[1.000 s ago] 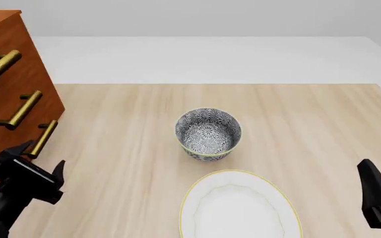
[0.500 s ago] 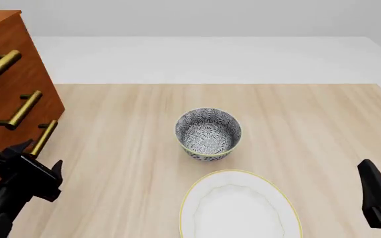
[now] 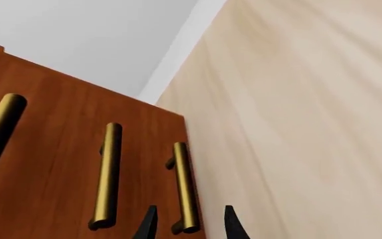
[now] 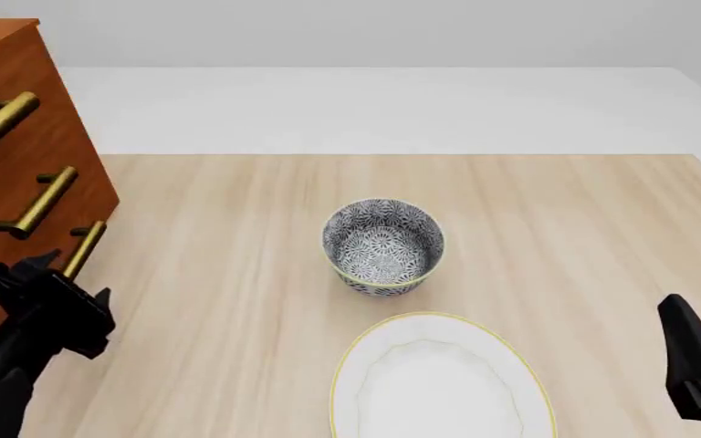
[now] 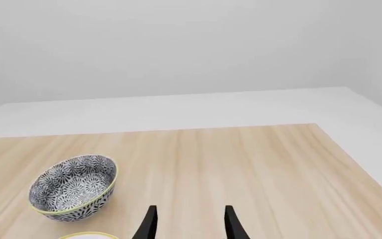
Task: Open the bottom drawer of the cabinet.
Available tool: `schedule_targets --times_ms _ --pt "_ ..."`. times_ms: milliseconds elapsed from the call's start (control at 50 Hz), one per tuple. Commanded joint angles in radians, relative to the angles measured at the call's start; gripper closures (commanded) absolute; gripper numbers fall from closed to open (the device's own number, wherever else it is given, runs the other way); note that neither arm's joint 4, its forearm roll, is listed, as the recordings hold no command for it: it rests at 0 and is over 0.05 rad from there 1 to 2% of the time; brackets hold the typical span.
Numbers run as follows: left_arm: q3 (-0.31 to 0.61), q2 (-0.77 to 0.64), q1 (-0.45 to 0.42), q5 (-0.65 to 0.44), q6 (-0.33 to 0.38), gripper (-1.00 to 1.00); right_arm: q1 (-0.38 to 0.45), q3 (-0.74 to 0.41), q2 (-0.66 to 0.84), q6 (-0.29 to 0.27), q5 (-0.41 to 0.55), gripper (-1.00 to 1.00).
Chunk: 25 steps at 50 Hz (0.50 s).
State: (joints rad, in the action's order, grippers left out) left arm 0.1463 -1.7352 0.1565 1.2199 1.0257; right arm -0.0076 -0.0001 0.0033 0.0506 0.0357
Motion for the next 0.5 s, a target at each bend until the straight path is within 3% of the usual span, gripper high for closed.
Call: schedule_targets --times_ms 20,500 --pt "0.027 -0.033 0.029 0.000 0.036 -1.00 -0.001 0.000 0.001 0.003 0.004 -1.00" --pt "0.122 -0.152 0.068 0.000 0.084 -1.00 -0.011 0.000 -0.001 0.012 0.010 -1.00"
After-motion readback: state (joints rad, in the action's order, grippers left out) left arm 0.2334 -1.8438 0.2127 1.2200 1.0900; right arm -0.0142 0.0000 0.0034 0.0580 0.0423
